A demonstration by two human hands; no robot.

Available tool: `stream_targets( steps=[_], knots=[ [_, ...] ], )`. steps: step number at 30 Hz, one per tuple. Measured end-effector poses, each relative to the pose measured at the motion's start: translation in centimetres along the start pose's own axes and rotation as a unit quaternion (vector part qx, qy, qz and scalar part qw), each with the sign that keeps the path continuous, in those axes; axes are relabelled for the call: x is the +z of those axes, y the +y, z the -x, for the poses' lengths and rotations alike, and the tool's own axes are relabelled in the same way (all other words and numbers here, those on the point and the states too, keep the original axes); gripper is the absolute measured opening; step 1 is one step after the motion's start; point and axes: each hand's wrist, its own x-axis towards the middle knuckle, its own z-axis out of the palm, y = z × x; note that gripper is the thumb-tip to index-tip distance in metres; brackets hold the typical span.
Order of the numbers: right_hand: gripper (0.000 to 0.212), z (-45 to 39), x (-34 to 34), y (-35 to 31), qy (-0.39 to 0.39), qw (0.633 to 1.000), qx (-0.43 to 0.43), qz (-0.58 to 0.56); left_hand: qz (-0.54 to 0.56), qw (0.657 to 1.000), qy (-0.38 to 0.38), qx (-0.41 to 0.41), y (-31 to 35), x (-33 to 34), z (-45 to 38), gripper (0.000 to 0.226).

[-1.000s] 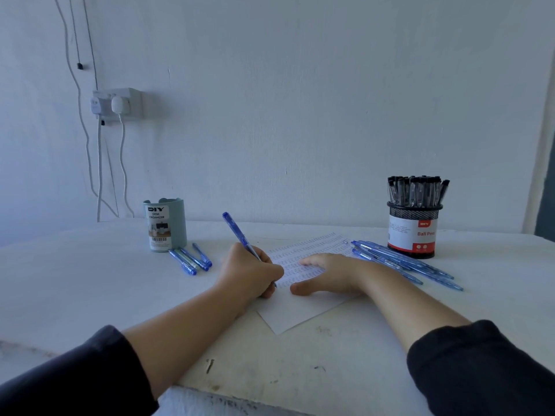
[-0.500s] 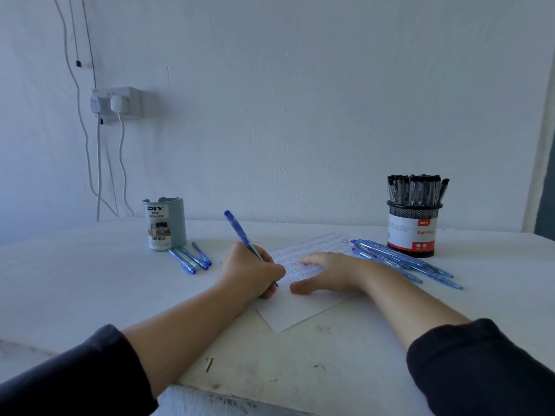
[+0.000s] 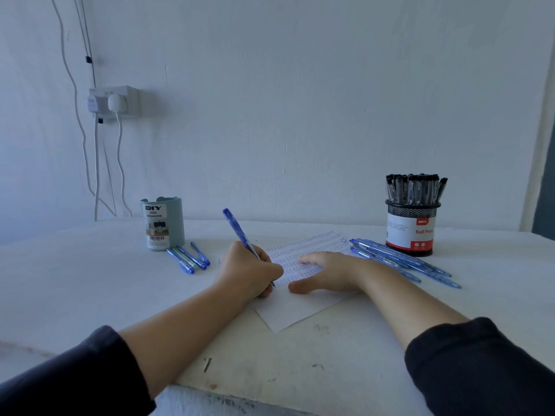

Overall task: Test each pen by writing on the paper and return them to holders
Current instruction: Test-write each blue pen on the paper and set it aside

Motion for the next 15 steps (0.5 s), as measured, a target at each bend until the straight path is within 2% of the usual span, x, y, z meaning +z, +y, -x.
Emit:
stream_targets(
  steps=[6,11,13,15],
  knots=[
    [0.090,-0.3,0.1,0.3,0.005,1.000,0.001,0.004,0.028,1.000,-0.010,0.001,-0.1,-0.2,-0.1,0.004],
    [0.087,-0.6,0.1,0.6,0.007,1.000,-0.004,0.010,0.222,0.974,0.013,-0.044,0.2,-1.1,-0.7,0.017],
    [0.075,-0.6,0.1,0.5,0.014,1.000,-0.010,0.022,0.251,0.966,0.027,-0.062,0.7,-1.3,-1.3,0.027],
    [0.057,-0.8,0.0,0.5,0.050,0.998,-0.019,0.013,0.243,0.967,0.044,-0.058,1.6,-1.3,-2.0,0.024]
  ],
)
